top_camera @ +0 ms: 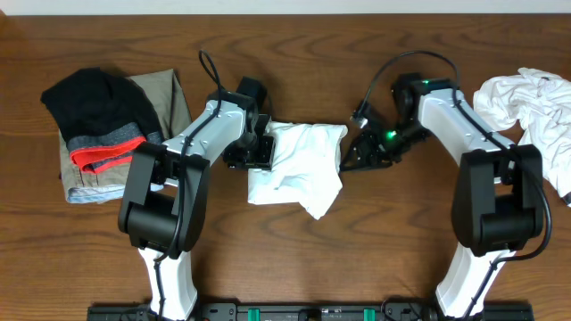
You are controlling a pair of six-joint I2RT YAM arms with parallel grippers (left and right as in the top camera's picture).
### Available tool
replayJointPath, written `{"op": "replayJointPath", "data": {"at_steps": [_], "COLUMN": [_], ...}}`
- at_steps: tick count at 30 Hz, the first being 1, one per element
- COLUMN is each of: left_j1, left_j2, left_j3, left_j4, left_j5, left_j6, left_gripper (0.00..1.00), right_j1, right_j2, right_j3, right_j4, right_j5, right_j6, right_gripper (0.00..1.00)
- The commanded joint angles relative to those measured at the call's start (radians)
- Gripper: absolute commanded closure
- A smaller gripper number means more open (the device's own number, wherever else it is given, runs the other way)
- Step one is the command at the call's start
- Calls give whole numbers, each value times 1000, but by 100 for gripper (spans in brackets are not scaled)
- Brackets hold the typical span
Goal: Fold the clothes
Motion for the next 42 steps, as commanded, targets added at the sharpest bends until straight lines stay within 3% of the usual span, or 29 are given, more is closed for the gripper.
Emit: {"op": "replayJointPath", "data": {"at_steps": [1, 3, 17, 19, 22, 23, 40, 42], "left_j1": [-8, -8, -8, -8, -8, -8, -8, -8], "left_j2": [58, 58, 58, 58, 58, 58, 58, 58], "left_j3": [-39, -39, -39, -39, -39, -39, -39, -39], "left_j4": [-7, -7, -8, -7, -7, -7, -6, -6], "left_j5": [23, 23, 23, 23, 23, 23, 22, 22], "left_j6": [17, 17, 17, 17, 17, 17, 18, 18], "left_gripper": [46, 46, 45, 45, 45, 45, 45, 45], "right_j1": [35, 55, 170, 178, 185, 185, 35, 43], "right_j2": [-13, -13, -12, -12, -12, -12, -12, -12], "right_j3": [-13, -16, -79, -100, -111, -111, 14, 14], "right_j4": [10, 19, 181, 217, 257, 269, 286, 288], "right_j5": [38, 76, 239, 239, 238, 238, 278, 328], "right_j6": [-31, -27, 104, 130, 166, 178, 163, 163], "right_gripper": [57, 51, 50, 56, 98, 99, 92, 87]}}
